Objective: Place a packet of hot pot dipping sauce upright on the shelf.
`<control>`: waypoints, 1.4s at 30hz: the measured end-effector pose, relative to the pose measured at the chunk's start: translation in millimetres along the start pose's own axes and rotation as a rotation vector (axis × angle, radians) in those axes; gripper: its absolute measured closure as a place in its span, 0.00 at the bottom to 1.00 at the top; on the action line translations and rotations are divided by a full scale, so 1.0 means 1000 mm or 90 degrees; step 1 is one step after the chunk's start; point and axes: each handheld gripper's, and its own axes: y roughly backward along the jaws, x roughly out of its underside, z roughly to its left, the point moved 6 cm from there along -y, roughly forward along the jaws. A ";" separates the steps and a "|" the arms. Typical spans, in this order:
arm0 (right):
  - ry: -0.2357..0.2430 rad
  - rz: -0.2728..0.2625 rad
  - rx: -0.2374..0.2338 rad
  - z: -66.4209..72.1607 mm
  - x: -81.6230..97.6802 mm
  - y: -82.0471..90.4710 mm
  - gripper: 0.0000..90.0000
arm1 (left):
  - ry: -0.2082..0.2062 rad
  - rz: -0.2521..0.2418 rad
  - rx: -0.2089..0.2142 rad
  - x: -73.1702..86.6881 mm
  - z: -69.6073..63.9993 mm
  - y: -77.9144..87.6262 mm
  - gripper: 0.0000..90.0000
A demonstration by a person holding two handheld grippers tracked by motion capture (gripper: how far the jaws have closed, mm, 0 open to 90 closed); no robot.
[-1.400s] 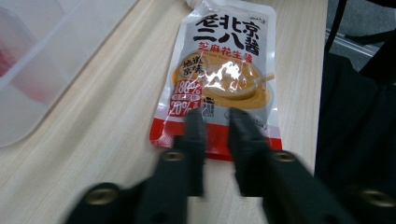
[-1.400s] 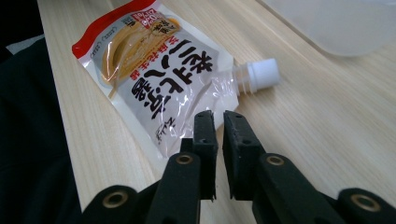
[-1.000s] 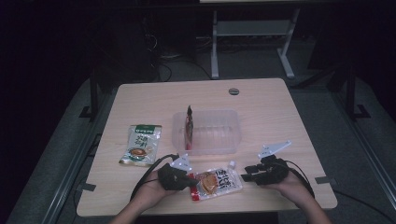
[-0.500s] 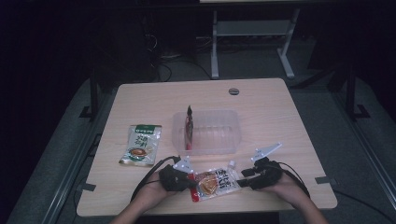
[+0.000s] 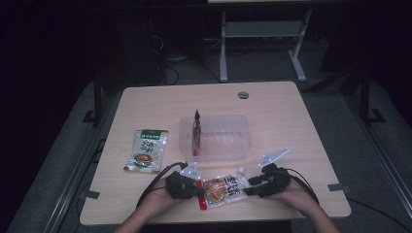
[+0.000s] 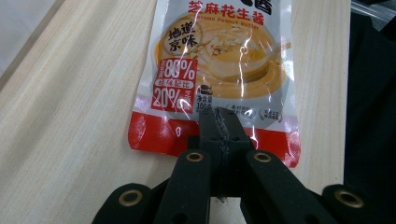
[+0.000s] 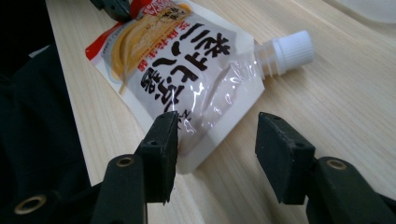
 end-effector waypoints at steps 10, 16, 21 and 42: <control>-0.015 -0.006 -0.036 0.002 -0.003 -0.005 0.54 | -0.001 -0.002 -0.001 0.001 0.000 0.000 1.00; -0.016 -0.010 -0.055 0.004 -0.008 -0.011 0.54 | 0.000 -0.002 0.001 0.000 0.000 0.000 1.00; -0.042 -0.028 -0.089 0.004 -0.011 -0.012 0.64 | 0.000 -0.003 0.001 0.001 0.000 0.000 1.00; -0.007 -0.109 -0.159 0.020 -0.032 -0.001 0.96 | 0.004 -0.011 0.008 0.001 0.001 0.000 1.00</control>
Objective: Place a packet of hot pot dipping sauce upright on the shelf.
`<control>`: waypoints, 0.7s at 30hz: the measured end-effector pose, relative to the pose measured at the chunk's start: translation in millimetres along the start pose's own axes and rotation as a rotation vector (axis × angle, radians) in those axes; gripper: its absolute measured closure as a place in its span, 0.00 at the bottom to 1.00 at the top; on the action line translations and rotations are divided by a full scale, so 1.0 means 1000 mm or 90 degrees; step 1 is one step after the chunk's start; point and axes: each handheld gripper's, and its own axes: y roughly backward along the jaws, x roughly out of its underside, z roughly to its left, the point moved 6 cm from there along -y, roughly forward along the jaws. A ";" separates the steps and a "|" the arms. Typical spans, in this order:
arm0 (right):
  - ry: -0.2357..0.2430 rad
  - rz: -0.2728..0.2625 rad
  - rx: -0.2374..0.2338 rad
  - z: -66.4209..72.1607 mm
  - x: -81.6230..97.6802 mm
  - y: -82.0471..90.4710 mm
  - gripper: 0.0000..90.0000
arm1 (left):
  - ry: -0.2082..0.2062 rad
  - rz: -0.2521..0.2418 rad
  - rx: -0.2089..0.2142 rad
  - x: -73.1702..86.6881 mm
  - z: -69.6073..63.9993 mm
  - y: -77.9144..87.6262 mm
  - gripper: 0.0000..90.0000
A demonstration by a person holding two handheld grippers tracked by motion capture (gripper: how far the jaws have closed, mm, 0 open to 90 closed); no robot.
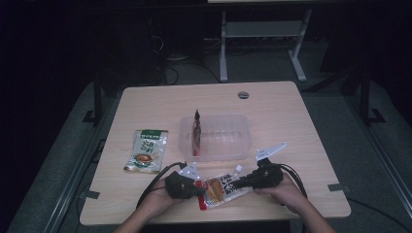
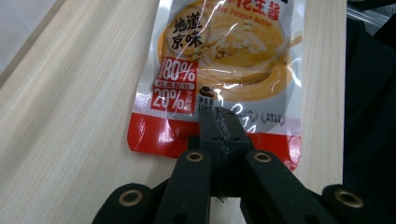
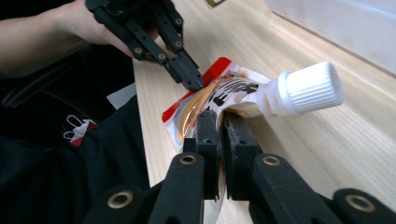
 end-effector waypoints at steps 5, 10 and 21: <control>0.025 -0.025 -0.016 0.008 -0.008 0.000 0.99 | 0.000 0.000 0.001 0.000 0.000 0.000 1.00; 0.044 -0.037 -0.031 0.015 -0.015 -0.002 1.00 | -0.005 -0.003 -0.004 0.000 0.000 0.000 1.00; 0.058 -0.060 -0.027 0.021 -0.020 0.008 1.00 | 0.003 -0.037 -0.010 -0.006 0.001 0.016 0.86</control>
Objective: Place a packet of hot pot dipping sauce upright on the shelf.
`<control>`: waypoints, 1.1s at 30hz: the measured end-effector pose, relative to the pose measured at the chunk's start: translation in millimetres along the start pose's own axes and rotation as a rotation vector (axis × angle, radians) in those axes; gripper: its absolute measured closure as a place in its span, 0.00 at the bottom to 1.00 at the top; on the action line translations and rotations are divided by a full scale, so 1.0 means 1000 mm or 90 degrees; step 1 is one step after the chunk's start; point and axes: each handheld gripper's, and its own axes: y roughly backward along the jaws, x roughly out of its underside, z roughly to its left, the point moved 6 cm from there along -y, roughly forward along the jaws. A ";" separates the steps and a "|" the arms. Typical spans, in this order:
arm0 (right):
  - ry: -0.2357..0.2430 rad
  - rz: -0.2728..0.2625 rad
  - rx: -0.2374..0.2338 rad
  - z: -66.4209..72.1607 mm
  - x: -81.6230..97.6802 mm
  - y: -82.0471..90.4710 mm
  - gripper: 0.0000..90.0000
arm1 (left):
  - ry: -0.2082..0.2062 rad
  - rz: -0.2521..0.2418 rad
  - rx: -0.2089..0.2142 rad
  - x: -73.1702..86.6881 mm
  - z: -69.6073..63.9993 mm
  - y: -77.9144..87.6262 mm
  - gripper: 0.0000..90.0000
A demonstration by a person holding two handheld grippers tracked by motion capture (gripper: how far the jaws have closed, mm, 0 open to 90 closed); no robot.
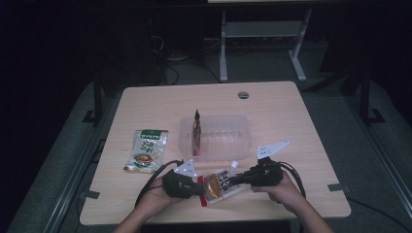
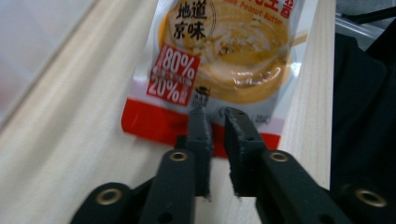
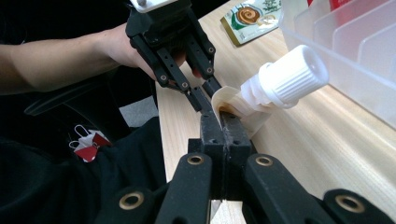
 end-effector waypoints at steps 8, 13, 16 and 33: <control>0.006 -0.020 -0.001 0.003 -0.004 0.007 1.00 | 0.007 -0.012 -0.006 0.006 0.002 0.016 0.68; 0.007 -0.039 -0.007 0.007 -0.008 0.012 1.00 | 0.020 -0.008 -0.009 0.016 0.001 0.024 0.54; 0.011 -0.041 -0.002 0.009 -0.009 0.014 1.00 | 0.023 -0.002 -0.008 0.023 0.001 0.032 0.48; 0.037 -0.061 0.036 0.016 -0.032 0.034 1.00 | 0.057 -0.011 -0.027 0.049 0.003 0.055 0.43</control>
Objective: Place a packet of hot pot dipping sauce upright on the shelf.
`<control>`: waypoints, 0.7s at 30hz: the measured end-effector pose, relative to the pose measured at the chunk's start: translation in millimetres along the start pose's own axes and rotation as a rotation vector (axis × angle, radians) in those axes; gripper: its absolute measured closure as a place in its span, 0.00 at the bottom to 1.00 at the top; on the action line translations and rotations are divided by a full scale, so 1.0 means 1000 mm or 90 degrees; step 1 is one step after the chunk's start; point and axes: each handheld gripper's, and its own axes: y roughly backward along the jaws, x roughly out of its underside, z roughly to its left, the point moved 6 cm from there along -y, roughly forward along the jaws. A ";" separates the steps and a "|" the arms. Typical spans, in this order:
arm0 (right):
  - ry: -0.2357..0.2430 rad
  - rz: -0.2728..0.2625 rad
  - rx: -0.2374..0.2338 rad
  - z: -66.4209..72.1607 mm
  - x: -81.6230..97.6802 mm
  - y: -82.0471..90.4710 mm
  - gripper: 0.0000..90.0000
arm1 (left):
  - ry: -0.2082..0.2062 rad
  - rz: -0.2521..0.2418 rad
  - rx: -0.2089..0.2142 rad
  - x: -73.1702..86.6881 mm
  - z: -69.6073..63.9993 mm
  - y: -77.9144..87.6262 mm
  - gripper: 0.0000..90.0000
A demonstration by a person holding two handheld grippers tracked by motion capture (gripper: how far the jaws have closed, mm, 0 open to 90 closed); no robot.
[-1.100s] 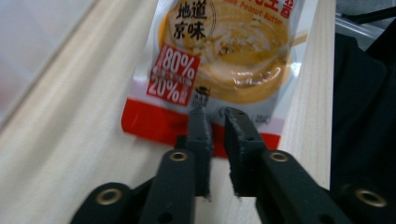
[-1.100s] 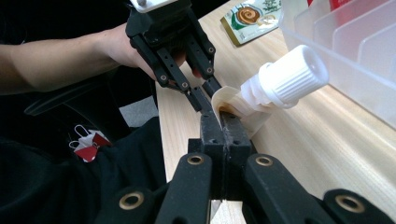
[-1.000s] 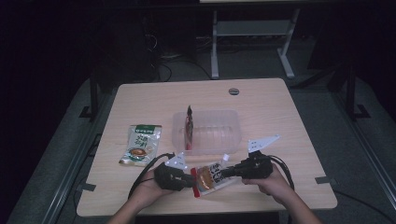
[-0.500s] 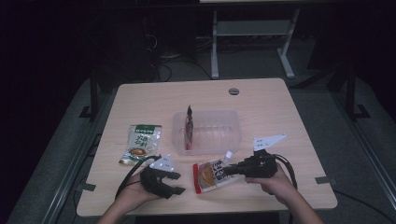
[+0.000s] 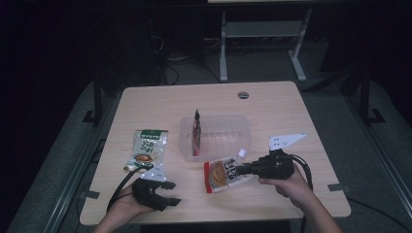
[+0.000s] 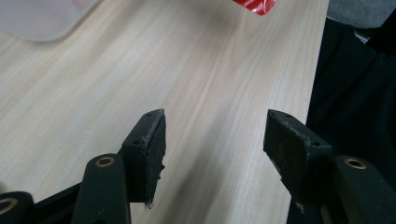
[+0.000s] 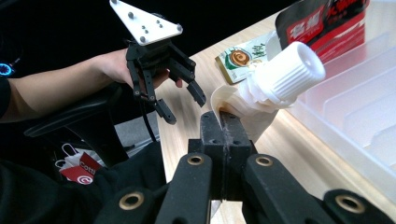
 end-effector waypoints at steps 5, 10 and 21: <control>0.003 -0.004 0.029 -0.003 -0.012 0.008 1.00 | 0.005 0.003 0.000 0.002 0.002 -0.001 0.43; 0.012 -0.014 0.066 -0.009 -0.028 0.015 1.00 | 0.003 0.009 0.000 0.002 0.003 0.000 0.43; 0.001 -0.020 0.125 -0.033 -0.055 0.019 1.00 | 0.000 0.014 0.007 0.005 0.005 -0.003 0.45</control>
